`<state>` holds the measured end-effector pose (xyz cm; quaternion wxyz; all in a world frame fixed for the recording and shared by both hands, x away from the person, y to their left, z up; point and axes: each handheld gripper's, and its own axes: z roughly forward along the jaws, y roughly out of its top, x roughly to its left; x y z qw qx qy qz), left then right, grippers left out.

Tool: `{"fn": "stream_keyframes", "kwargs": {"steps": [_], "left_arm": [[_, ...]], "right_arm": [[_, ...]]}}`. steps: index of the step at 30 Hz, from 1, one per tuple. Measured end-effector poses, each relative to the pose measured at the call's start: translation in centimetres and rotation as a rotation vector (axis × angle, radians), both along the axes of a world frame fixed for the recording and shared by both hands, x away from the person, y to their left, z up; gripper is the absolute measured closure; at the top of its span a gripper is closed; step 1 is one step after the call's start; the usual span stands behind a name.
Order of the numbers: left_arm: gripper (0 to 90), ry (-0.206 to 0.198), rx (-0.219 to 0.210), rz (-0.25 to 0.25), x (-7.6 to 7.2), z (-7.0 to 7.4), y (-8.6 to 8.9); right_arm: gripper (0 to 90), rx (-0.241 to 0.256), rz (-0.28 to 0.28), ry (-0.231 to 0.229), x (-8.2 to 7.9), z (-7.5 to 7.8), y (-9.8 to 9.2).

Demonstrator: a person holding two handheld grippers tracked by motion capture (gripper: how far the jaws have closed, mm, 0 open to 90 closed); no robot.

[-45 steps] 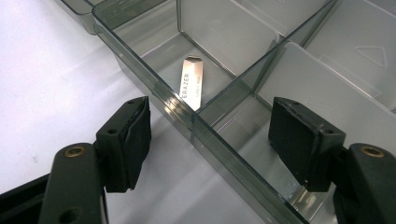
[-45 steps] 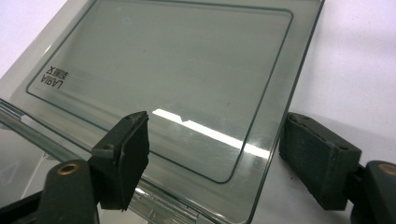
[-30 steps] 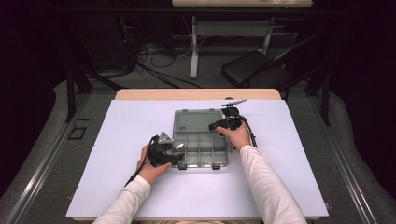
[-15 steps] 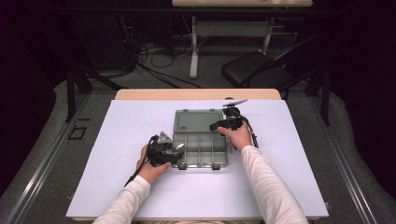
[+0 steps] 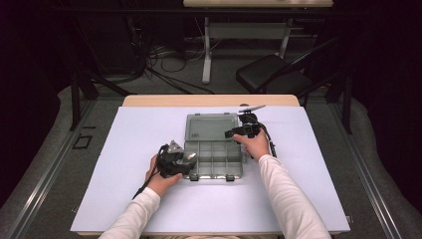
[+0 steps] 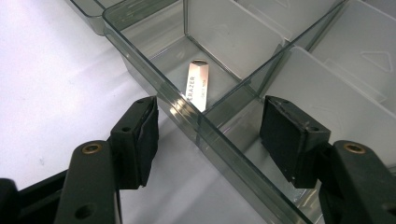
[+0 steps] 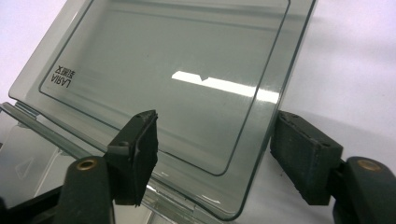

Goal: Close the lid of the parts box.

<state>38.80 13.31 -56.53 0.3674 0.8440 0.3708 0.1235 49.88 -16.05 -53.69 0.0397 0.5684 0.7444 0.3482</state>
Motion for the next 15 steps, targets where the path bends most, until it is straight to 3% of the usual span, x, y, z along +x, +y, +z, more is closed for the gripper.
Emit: {"fn": "stream_keyframes", "kwargs": {"steps": [9, 15], "left_arm": [[37.1, -0.004, 0.002, 0.001, 0.0, 0.0, 0.0], [37.2, -0.003, 0.000, -0.002, 0.0, 0.0, 0.0]], "right_arm": [[51.8, 0.016, 0.005, -0.016, -0.1, 0.4, -1.2], [57.5, 0.019, 0.013, -0.027, -0.1, 0.7, -1.6]]}}
